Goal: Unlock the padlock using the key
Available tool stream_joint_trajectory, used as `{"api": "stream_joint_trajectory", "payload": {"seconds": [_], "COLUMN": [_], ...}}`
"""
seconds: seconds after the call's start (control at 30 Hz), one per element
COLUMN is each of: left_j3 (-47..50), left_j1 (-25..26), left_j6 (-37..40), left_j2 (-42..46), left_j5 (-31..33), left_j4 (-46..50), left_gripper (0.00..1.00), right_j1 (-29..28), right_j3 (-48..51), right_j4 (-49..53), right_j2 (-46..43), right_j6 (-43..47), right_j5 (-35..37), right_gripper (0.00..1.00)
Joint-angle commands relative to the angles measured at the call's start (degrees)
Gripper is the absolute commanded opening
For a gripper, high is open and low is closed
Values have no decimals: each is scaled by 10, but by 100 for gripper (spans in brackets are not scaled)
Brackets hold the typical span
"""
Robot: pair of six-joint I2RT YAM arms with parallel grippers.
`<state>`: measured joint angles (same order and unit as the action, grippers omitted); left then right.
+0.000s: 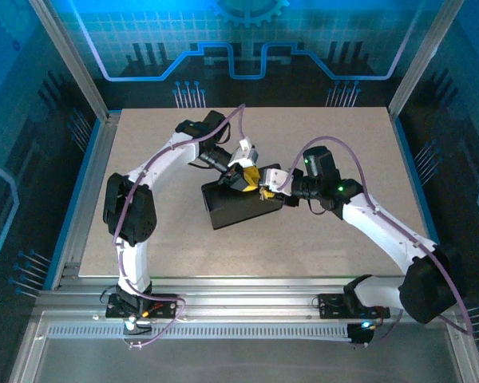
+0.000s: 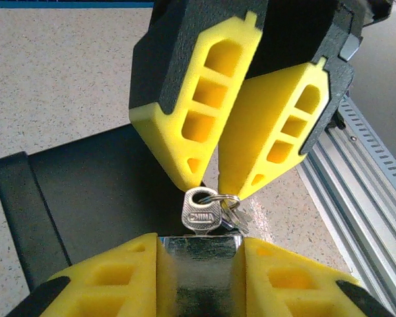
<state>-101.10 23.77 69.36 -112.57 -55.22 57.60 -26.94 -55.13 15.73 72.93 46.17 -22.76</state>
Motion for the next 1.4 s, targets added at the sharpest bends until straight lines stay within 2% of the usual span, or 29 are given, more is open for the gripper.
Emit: {"api": "stream_joint_trajectory", "payload": {"seconds": [0.0,0.37,0.63,0.87,1.0,1.07,1.17,1.27,1.37], "left_j3": [-14,-11,-14,-14,-11,-6,2,3,7], "left_j1": [-4,-5,-4,-4,-4,-5,-5,-4,-4], "left_j6": [16,23,23,24,26,23,11,12,14], "left_j2": [16,17,13,14,17,20,22,20,22], "left_j5": [-60,-56,-59,-65,-71,-70,-62,-56,-59], "left_j4": [-11,-2,-2,-2,-7,-18,-39,-41,-44], "left_gripper": [3,3,3,3,2,2,2,1,1], "right_j1": [-13,-4,-8,-13,-14,-14,-12,-9,-9], "right_j3": [-24,-43,-58,-73,-93,-107,-138,-161,-188], "right_j4": [-24,-27,-21,6,48,75,129,159,163], "right_j2": [10,33,41,54,67,75,87,83,91], "right_j6": [1,9,18,20,8,-17,-87,-185,-304], "right_j5": [5,21,-10,-29,-38,-44,-79,-171,-198], "right_gripper": [27,27,25,16,5,0,0,0,0]}}
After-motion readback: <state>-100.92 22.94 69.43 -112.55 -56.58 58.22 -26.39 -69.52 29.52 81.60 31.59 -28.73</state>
